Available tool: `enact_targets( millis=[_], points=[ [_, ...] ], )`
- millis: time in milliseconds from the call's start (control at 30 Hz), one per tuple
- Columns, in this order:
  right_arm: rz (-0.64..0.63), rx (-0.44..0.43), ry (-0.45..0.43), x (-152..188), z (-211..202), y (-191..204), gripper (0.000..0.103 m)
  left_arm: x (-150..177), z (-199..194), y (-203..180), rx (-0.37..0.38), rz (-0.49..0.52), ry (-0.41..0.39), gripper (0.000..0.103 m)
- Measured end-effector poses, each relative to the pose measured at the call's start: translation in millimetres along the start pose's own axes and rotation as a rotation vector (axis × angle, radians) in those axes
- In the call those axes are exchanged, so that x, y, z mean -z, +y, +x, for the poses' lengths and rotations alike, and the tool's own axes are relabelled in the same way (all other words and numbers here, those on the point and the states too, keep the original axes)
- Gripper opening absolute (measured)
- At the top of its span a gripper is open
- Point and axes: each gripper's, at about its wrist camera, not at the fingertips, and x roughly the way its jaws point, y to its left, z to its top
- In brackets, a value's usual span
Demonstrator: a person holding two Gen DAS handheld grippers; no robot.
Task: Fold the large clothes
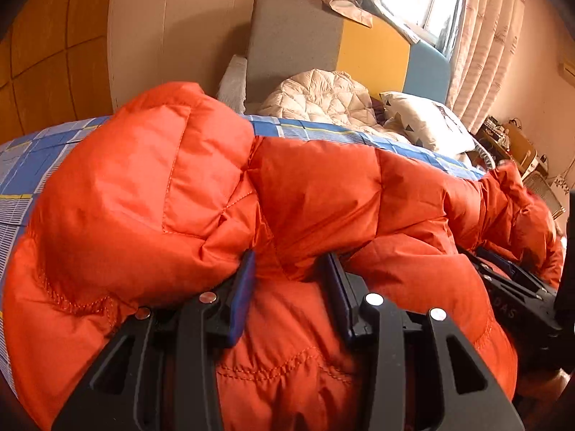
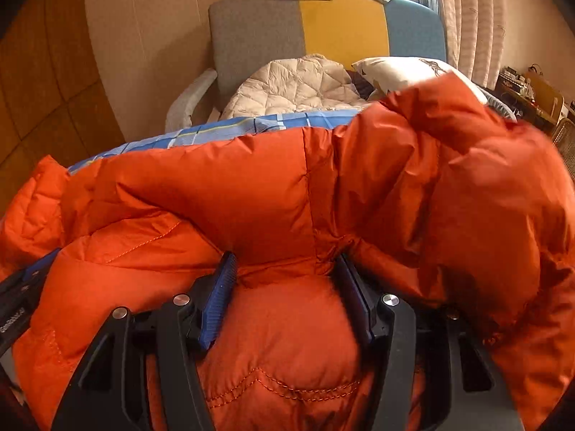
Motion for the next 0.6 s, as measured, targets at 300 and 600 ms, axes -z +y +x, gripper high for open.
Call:
enact_targets(
  millis=[300,600],
  points=[
    [0.003,-0.044,0.005,-4,-45,-4,0.065,5,-46,3,-0.007,0.002,-0.035,0.053],
    [-0.001,-0.073,-0.068,34,-115,-17,0.07,32,-123,66,-0.117,-0.129,-0.15,0.068]
  ],
)
